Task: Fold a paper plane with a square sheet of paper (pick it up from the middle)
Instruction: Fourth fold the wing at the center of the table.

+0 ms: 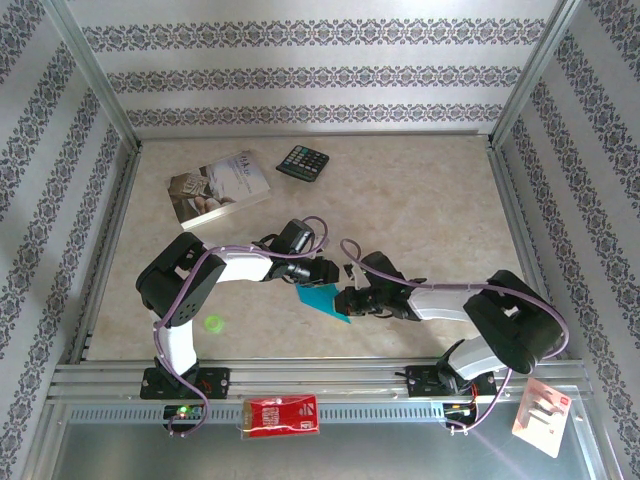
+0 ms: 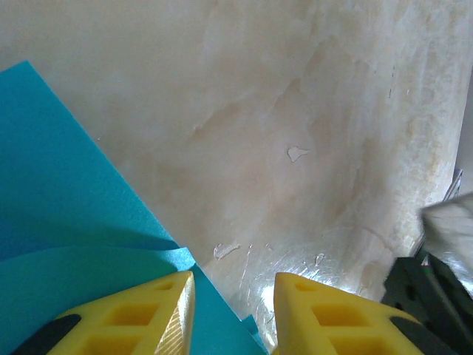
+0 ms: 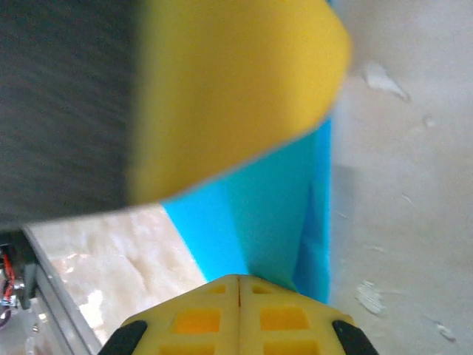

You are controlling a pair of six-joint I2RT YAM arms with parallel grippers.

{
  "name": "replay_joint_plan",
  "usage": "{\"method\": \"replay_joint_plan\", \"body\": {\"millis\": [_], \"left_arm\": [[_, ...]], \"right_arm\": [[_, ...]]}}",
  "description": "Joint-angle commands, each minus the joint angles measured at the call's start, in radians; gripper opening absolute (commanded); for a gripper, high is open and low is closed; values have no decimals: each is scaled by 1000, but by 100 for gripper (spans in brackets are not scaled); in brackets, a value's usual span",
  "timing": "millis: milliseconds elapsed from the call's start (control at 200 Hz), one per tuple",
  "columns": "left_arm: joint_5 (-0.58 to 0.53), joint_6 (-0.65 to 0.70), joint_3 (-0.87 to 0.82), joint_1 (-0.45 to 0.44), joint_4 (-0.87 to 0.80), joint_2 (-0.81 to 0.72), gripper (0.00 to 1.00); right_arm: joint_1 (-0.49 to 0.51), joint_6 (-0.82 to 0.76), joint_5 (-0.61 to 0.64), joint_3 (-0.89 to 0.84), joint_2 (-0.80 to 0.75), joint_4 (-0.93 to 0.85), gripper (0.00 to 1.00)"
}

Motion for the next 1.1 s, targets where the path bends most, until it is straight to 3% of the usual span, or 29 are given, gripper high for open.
{"method": "replay_joint_plan", "body": {"millis": [0,360,1094], "left_arm": [[-51,39,-3,18,-76,37,33],[-65,51,-10,24,-91,38,33],[-74,57,-15,32,-105,40,33]], "right_arm": [[-1,-10,1,-45,21,12,4],[18,44,18,-171,-46,14,3],[166,205,130,-296,-308,-147,2]]}}
